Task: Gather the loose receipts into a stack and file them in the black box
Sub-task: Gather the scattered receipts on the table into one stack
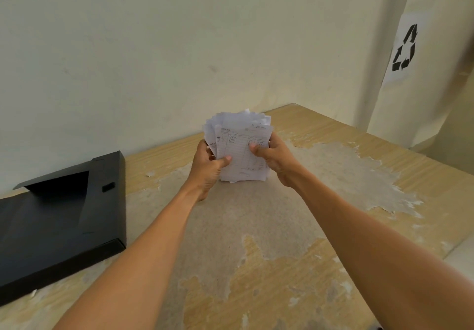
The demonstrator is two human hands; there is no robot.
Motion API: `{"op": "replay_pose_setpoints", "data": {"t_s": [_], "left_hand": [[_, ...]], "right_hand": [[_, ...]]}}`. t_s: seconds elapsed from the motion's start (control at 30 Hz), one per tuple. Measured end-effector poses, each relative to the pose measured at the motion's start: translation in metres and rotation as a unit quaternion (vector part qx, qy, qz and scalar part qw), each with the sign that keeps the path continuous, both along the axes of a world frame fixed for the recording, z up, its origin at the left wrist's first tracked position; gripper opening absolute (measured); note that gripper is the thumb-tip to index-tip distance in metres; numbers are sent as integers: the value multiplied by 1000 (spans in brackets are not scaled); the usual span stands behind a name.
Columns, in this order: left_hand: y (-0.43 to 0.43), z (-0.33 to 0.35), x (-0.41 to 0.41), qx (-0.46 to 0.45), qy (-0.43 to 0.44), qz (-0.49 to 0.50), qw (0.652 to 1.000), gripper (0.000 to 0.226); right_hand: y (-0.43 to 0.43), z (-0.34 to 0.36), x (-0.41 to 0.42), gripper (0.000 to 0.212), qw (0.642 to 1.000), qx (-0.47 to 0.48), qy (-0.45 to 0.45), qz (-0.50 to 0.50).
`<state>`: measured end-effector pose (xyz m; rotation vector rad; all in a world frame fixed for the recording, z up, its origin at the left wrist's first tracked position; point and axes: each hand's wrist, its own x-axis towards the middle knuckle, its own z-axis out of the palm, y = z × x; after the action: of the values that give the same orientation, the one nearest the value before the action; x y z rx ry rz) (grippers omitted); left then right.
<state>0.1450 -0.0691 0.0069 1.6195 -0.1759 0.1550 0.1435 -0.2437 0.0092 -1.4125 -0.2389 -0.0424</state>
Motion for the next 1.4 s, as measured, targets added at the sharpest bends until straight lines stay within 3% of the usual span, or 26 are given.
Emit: {"op": "replay_pose_setpoints", "data": {"t_s": [0.17,0.3,0.4,0.53,0.67,0.8,0.93,1.03,1.17,1.3,1.4], "left_hand": [[-8,5,0,9,-11,6,1000,40],[-4,6,-4,67,-15,7,998,42],[-4,9,-5,36,-12,27,999,45],[-10,16,-5,60,-33,51,996,34],[-11,16,-2,79,-59,78,992,34],[-7,10,-7,86,-80,99,988,51],[0,19,-5,116,-154,98,976,95],[3,24,-2,183,-206,76,958,99],[3,29,0,214,-217,89,948,63],[1,32,-1,200,-232,82,948,74],[2,33,0,233,-246,91,936,60]], "right_hand": [[8,4,1,41,1000,11,-17,-18],[2,-1,0,50,1000,-11,-7,-1],[2,0,-1,43,1000,3,-1,-27],[4,8,0,35,999,-23,-13,-30],[0,10,-2,40,998,-52,-8,-43],[-4,13,-4,77,989,-107,-51,-89],[-5,30,-2,93,954,-227,-146,-128],[-7,39,2,76,913,-339,-189,-128],[-7,49,1,43,896,-368,-203,-144],[-7,53,-3,45,888,-383,-210,-146],[-5,49,-5,48,878,-413,-206,-127]]}}
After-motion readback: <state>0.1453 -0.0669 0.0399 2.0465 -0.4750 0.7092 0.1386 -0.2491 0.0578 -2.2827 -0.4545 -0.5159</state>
